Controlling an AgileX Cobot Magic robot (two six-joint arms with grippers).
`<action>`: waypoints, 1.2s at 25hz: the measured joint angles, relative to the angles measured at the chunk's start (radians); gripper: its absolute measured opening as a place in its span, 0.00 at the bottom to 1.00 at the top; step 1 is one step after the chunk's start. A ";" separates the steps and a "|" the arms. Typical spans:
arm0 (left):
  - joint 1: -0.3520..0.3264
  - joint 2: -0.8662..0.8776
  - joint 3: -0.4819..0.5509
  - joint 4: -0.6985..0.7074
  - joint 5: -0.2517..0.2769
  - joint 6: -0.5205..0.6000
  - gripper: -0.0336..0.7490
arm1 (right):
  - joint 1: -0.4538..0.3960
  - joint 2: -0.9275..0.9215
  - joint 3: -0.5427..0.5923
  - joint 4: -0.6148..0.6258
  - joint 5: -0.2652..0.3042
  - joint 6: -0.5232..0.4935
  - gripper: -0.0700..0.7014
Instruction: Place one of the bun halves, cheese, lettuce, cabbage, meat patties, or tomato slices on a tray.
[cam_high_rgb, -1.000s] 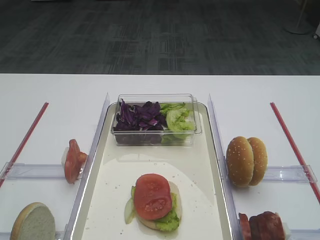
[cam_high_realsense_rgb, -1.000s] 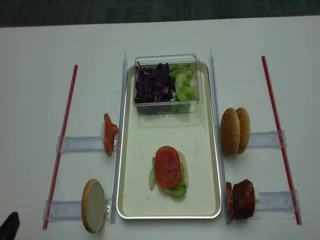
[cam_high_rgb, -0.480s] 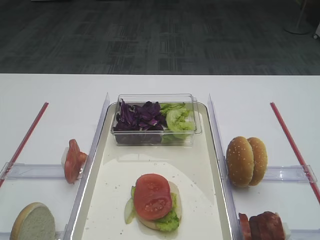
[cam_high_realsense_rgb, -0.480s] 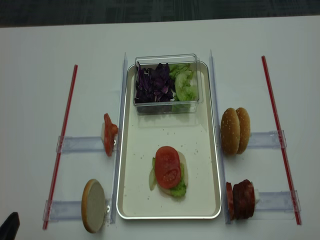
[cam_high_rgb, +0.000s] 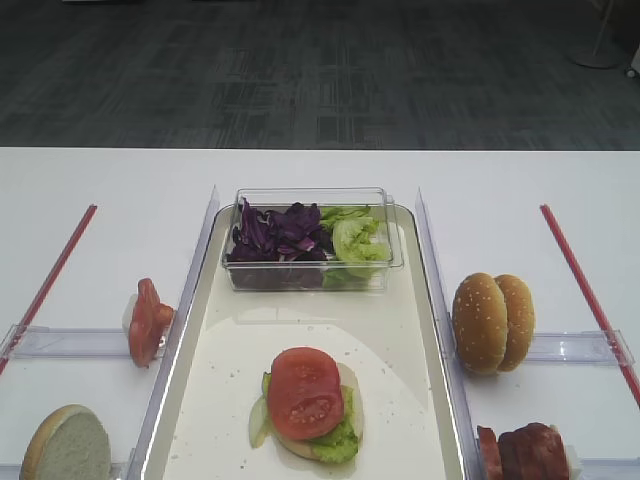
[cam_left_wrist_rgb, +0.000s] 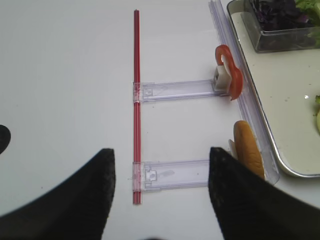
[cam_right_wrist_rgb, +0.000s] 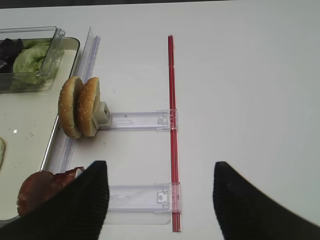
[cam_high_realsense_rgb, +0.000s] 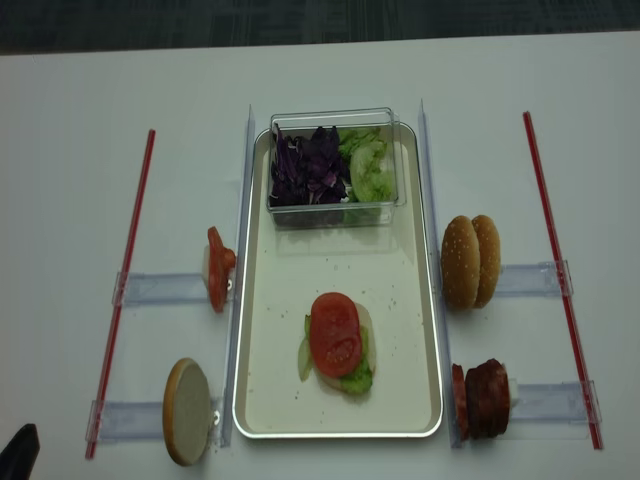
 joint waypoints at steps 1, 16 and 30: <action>0.000 0.000 0.000 0.000 0.000 0.000 0.53 | 0.000 0.000 0.000 0.000 0.000 0.000 0.71; 0.000 0.000 0.000 0.000 0.000 0.000 0.53 | 0.000 0.000 0.000 0.000 0.000 0.000 0.71; 0.000 0.000 0.000 0.000 0.000 0.000 0.53 | 0.000 0.000 0.000 0.000 0.000 0.000 0.71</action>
